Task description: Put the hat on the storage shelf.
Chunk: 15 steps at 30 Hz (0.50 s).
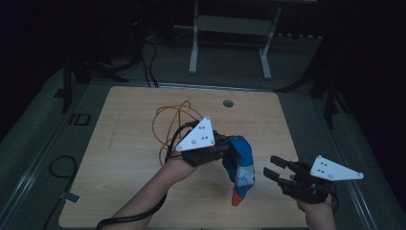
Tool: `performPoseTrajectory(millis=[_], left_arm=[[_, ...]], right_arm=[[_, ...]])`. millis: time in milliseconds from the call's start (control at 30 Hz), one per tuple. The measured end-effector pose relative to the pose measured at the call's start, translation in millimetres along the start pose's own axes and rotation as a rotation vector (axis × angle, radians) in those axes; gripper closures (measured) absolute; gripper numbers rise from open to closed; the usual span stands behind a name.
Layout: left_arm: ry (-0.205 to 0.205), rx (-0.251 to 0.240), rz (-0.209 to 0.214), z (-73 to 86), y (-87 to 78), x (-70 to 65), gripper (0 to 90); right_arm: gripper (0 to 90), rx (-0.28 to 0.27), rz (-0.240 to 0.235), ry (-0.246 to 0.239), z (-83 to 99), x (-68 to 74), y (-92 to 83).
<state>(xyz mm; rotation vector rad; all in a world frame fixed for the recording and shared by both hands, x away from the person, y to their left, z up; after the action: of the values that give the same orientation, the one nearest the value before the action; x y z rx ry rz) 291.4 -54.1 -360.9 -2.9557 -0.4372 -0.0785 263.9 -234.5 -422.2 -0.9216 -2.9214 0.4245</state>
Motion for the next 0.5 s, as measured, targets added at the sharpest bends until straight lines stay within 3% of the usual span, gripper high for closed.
performPoseTrajectory(millis=[100, 233, 367, 400, 500], left_arm=[[-0.014, -0.022, 0.085, -2.3, -3.5, -4.7, 88.0], [-0.015, -0.031, 0.147, -2.1, -4.9, -10.6, 88.0], [-0.004, -0.016, 0.160, -0.8, -2.7, -15.1, 88.0], [0.004, -0.020, 0.169, -1.7, -1.0, -19.0, 88.0], [0.016, -0.010, 0.165, -2.1, 1.4, -21.5, 88.0]], right_arm=[[50.1, -0.011, -0.031, -0.018, 0.2, 12.7, 2.0], [49.8, -0.027, -0.071, -0.039, -3.3, 28.5, 2.5], [49.9, -0.047, -0.123, -0.052, -8.7, 41.4, 1.4], [49.9, -0.045, -0.145, -0.081, -12.2, 51.8, 3.9], [53.7, -0.031, -0.149, -0.094, -13.0, 56.0, 10.4]])
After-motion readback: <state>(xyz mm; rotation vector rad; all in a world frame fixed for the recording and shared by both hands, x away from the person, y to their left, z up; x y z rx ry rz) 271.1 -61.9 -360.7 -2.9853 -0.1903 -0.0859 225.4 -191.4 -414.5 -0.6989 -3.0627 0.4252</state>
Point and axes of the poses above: each handheld gripper's, and its own axes: y roughly forward along the jaws, z roughly out of its underside, x roughly to its left, the point moved 8 cm from there along y, roughly forward along the jaws, and after that the axes turned 5 degrees about -y, right-handed, at the moved point
